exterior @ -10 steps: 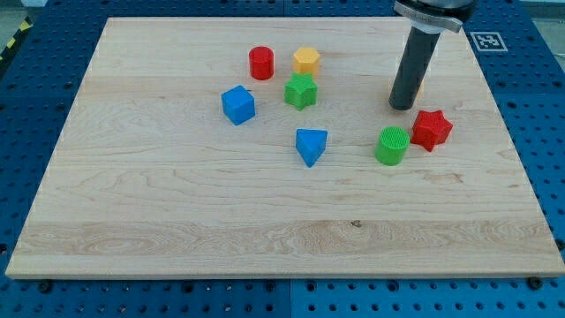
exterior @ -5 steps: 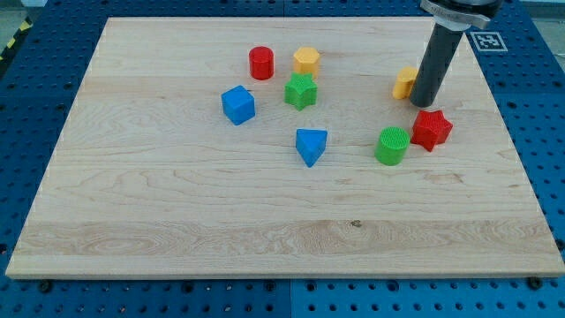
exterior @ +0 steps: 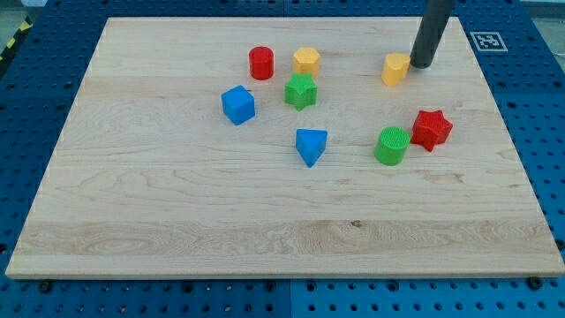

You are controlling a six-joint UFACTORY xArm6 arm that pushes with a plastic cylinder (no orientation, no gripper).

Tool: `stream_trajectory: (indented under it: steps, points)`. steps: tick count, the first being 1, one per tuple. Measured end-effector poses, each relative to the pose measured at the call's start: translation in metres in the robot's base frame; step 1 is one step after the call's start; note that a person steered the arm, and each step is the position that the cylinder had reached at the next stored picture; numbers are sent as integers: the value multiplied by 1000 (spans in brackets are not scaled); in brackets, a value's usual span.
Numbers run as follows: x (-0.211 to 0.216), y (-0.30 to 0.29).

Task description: Slide the yellow heart a bit up and left

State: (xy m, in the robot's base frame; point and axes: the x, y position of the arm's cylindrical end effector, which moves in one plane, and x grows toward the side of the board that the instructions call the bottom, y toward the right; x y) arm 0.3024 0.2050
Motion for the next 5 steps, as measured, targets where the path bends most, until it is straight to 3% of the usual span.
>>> stream_trajectory:
  steps: [4, 5]
  points:
    - [17, -53]
    - [18, -11]
